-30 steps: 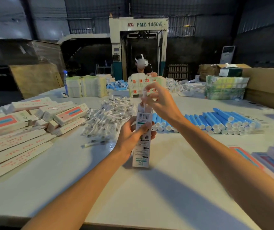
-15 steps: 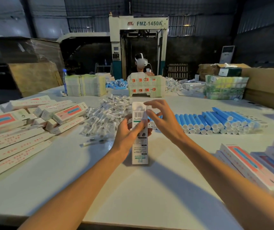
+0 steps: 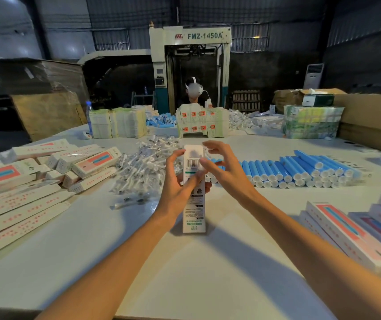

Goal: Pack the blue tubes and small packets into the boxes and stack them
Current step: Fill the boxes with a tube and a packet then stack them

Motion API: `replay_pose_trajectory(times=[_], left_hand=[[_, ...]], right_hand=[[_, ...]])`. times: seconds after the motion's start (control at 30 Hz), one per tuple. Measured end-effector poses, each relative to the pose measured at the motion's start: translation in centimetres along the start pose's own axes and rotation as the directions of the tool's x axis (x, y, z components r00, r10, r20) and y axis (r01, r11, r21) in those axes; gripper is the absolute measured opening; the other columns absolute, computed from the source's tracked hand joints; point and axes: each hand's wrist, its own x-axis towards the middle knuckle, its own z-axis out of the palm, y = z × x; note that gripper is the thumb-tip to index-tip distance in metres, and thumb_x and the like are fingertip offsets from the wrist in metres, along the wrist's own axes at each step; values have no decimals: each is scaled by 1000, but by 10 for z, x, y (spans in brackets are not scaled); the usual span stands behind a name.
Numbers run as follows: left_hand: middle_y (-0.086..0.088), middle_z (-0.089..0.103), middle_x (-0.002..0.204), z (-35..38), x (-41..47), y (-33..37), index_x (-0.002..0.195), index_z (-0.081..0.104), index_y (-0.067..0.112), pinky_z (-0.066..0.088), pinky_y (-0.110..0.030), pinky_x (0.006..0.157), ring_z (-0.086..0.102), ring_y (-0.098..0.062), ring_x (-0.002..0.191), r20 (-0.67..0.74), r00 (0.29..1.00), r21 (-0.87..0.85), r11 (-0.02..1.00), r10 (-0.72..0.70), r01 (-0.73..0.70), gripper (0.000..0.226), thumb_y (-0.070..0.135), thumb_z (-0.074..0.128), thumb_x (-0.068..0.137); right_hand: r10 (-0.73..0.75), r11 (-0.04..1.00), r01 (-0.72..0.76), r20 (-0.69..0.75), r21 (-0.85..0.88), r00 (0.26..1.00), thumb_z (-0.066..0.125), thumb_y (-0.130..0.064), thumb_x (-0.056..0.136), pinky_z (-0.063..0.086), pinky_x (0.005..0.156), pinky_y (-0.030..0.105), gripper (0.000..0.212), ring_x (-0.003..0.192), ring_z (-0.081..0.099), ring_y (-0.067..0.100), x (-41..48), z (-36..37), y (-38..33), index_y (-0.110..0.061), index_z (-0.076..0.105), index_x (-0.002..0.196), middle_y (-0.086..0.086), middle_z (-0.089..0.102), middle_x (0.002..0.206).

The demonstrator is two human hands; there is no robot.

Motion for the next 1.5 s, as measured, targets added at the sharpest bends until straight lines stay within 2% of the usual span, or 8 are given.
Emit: replay_pose_trajectory(times=[0.23,0.43,0.77,0.93,1.07,1.23,1.37,1.5], left_hand=[[-6,68,133,-6,-1,-2,148,32,38,63,-40,87,74,-29,109,75,996,34,999,-40,37,73,3,72,98],[13,70,126,-3,-3,-3,143,30,31,60,-27,87,71,-10,116,101,995,161,987,-12,-4,86,-6,81,85],[-10,66,127,3,-2,-7,140,36,28,62,-56,92,70,-26,113,8,1000,208,978,-6,4,87,-13,81,78],[-6,65,118,4,-5,-2,134,38,31,66,-47,82,72,-16,95,49,999,240,971,14,-25,81,-12,79,79],[-19,65,120,3,-5,-1,135,37,26,63,-34,71,72,-20,90,74,997,236,971,3,-20,79,-15,77,81],[-20,66,117,3,-4,0,133,38,34,63,-36,69,73,-29,86,63,998,239,971,5,-20,79,-2,80,77],[-20,67,113,3,-4,-2,132,38,32,63,-35,66,72,-28,85,64,998,235,972,-2,-13,78,-6,78,77],[-20,66,116,3,-4,-1,133,37,31,61,-30,65,72,-22,85,79,997,247,969,-3,-17,80,-9,78,78]], right_hand=[[69,982,-77,55,171,996,63,-18,103,55,82,17,33,114,64,5,-21,8,10,-30,60,133,-15,67,128],[123,954,-140,81,265,989,69,-15,98,60,81,27,50,115,61,6,-24,10,10,-40,58,140,-10,60,130],[99,982,-114,106,150,989,62,-28,104,60,82,25,23,115,62,9,-19,10,9,-31,56,126,-7,60,126],[146,955,-143,7,259,989,55,-25,107,61,77,33,22,92,70,17,5,-2,-3,-18,51,127,7,73,107],[34,999,-35,121,0,992,56,-8,105,62,78,35,21,96,71,18,24,-10,-9,-9,63,125,6,73,109],[-144,962,155,64,-225,987,57,-5,103,62,83,29,23,103,70,11,22,-8,-2,-12,72,120,-5,72,113],[-118,972,135,97,-190,988,58,-3,101,62,86,28,28,101,71,3,20,-12,0,-17,76,118,-17,73,109],[40,997,-49,165,53,986,60,-31,103,63,84,29,25,105,73,12,13,-17,-3,-21,78,117,-9,78,110]])
